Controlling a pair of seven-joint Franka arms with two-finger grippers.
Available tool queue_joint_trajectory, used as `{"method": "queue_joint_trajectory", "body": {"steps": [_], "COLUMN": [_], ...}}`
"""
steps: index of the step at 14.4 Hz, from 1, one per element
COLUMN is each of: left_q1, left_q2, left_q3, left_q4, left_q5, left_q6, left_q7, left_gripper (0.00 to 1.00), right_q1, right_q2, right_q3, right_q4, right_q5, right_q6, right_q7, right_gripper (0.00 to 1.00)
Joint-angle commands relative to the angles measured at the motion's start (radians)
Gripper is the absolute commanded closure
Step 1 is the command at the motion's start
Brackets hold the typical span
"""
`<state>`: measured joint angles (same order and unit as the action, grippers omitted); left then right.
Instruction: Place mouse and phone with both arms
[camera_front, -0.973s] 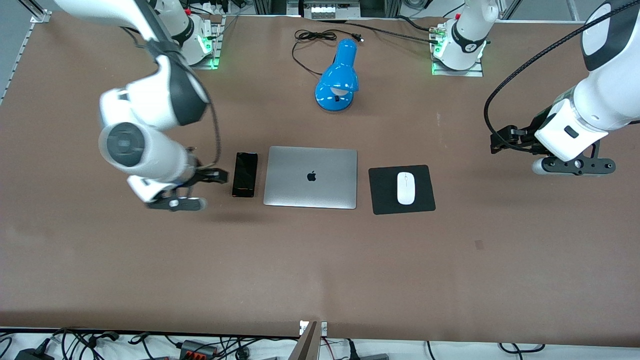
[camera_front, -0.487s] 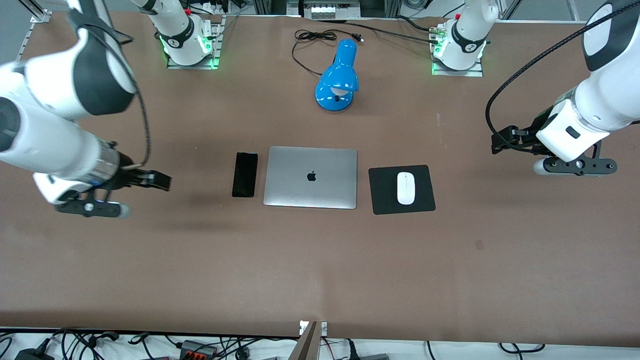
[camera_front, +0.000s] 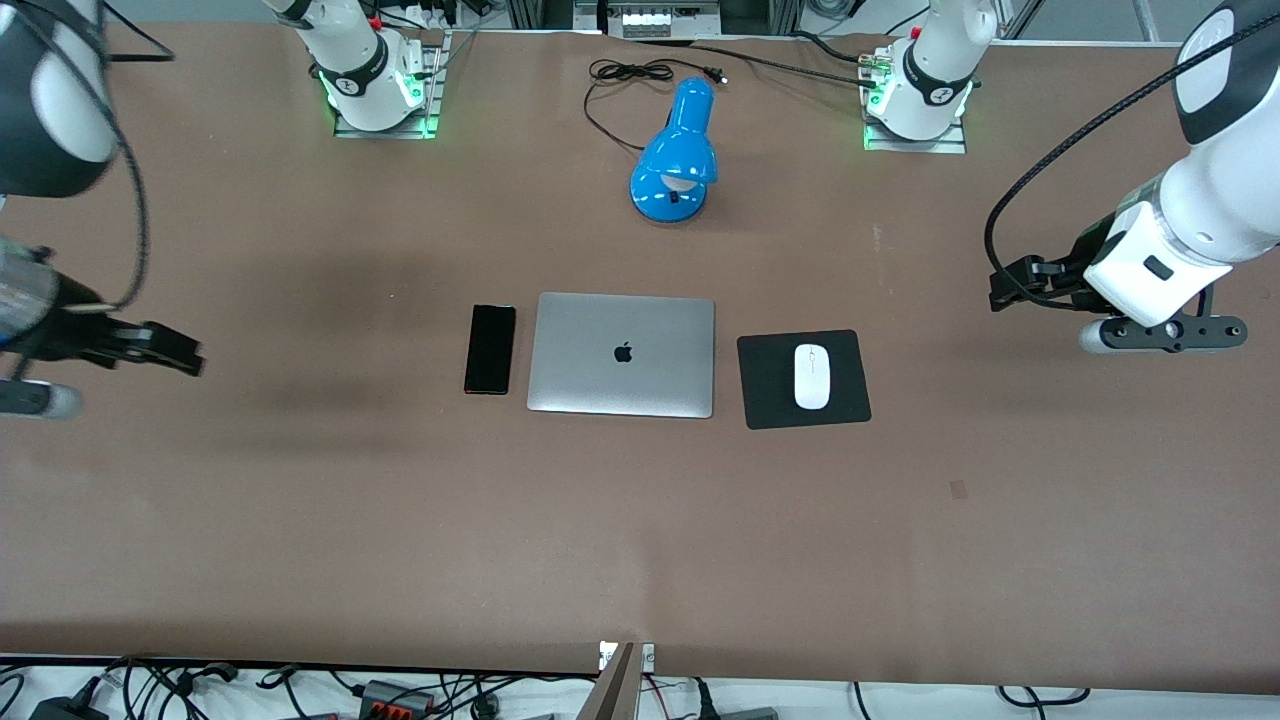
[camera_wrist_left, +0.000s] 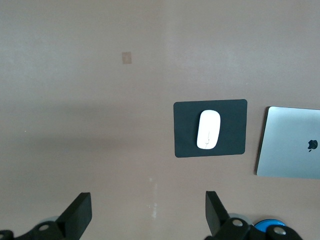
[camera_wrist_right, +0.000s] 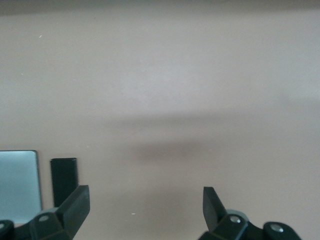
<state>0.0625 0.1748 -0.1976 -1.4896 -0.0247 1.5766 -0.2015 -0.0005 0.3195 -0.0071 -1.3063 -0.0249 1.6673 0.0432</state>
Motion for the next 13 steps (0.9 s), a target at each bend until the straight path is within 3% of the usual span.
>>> {"method": "queue_joint_trajectory", "body": {"steps": [1, 5, 8, 13], "left_q1": [0.005, 0.000, 0.058, 0.063], "left_q2": [-0.073, -0.081, -0.087, -0.113], "left_q3": [0.001, -0.011, -0.008, -0.022], "left_q4": [-0.037, -0.040, -0.040, -0.052], "left_q5": [-0.006, 0.022, 0.003, 0.005], "left_q6": [-0.015, -0.012, -0.038, -0.067], "left_q7": [-0.094, -0.219, 0.026, -0.039], "left_gripper": [0.00, 0.00, 0.00, 0.00], "right_q1": [0.005, -0.001, -0.001, -0.001], "right_q2": [-0.037, -0.117, -0.218, -0.342], "right_q3": [-0.034, -0.040, -0.039, -0.039], "right_q4": [-0.007, -0.095, -0.259, -0.435], "right_q5": [0.019, 0.005, 0.003, 0.003], "right_q6": [-0.014, 0.009, 0.072, 0.101], "right_q7": [-0.057, -0.109, -0.106, -0.103], "right_gripper": [0.00, 0.00, 0.00, 0.00]}}
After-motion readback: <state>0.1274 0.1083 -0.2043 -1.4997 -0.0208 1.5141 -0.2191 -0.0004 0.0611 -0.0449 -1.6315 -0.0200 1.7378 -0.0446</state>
